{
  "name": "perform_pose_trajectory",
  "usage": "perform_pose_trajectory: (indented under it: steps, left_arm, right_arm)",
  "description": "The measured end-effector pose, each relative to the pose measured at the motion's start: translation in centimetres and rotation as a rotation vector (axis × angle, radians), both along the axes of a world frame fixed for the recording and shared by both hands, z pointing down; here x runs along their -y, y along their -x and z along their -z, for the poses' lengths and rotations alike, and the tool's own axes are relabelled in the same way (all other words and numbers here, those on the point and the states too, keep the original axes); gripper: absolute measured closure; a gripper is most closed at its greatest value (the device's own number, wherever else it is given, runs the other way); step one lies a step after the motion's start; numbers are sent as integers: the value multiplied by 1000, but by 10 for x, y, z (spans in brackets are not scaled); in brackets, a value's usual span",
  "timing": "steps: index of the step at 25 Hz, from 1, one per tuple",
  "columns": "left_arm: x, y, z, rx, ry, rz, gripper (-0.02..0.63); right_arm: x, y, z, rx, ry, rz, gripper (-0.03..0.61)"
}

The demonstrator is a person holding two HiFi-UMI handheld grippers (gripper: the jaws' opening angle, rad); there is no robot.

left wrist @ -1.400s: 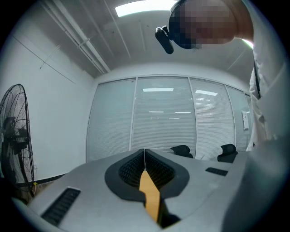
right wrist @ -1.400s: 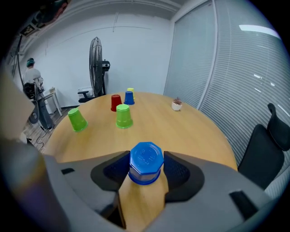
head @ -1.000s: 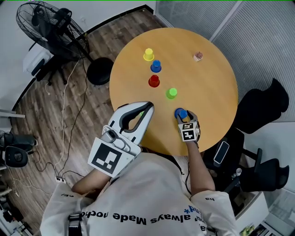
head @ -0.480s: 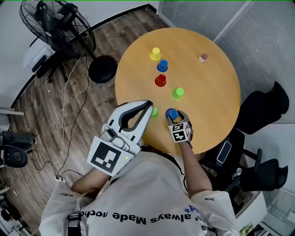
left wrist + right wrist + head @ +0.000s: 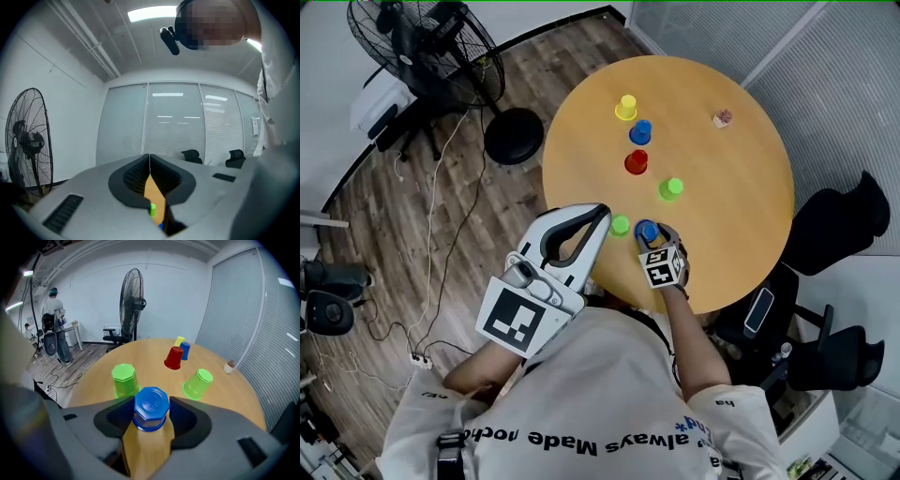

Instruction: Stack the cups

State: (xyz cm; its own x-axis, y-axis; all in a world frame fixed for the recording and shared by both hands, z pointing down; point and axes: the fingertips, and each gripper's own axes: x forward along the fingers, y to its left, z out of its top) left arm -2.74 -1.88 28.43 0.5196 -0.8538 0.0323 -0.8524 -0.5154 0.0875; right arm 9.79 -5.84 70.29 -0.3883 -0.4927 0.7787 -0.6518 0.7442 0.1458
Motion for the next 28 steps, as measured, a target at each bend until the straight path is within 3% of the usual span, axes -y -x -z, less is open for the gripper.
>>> perform_pose_trajectory:
  steps: [15, 21, 28]
  left_arm:
    - [-2, 13, -1, 7, 8, 22, 589]
    - [-1, 11, 0, -2, -1, 20, 589]
    - [6, 3, 3, -12, -10, 4, 589]
  right_arm:
    - [-3, 12, -9, 30, 30, -5, 313]
    - [3, 13, 16, 90, -9, -8, 308]
    - [33, -2, 44, 146, -58, -80, 308]
